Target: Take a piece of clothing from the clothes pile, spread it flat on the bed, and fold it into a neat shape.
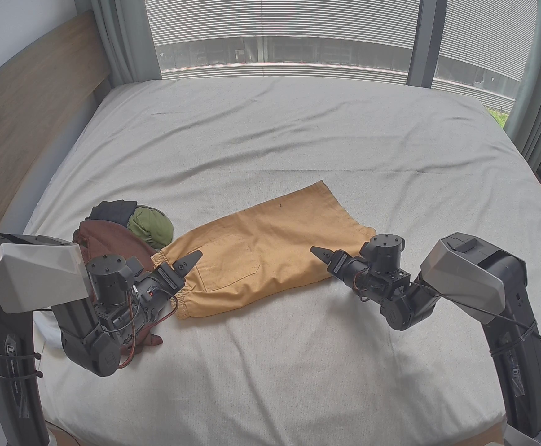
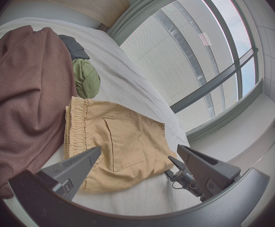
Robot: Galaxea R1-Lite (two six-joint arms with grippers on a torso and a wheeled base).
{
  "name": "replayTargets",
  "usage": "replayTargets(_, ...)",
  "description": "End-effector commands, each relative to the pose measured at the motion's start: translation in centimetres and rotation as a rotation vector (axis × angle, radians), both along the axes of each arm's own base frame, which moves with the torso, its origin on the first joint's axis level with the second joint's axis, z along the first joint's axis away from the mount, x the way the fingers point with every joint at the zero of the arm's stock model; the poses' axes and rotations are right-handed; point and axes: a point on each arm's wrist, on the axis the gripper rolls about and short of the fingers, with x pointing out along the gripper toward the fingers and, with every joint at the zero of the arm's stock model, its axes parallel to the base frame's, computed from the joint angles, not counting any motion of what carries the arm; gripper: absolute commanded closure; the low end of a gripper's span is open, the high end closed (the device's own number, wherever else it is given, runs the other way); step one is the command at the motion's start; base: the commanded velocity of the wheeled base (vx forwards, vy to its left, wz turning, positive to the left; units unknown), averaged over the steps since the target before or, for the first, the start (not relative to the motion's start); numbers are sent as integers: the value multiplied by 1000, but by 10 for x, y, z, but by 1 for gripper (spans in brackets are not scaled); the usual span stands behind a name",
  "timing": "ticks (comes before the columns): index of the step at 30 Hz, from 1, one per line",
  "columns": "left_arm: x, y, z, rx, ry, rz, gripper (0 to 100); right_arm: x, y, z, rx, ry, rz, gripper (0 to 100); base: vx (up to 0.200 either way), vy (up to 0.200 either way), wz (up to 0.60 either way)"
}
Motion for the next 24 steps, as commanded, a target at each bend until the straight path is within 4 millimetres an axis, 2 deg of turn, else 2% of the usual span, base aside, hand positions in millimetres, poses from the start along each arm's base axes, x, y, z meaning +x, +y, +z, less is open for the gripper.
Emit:
replayTargets(1,0,0,0,0,0,1,0,4,12,-9,25,-4,14,0,0,0,0)
replayTargets(11,0,0,-1,0,3,1,0,24,22,-13,129,-60,-2,0,0,0,0)
replayTargets(14,1,0,-2,0,3,1,0,25,23,-19,130,-63,-2,0,0,0,0)
replayTargets(24,0,0,-2,0,3,-1,0,23,23,-20,128,-63,-19,0,0,0,0)
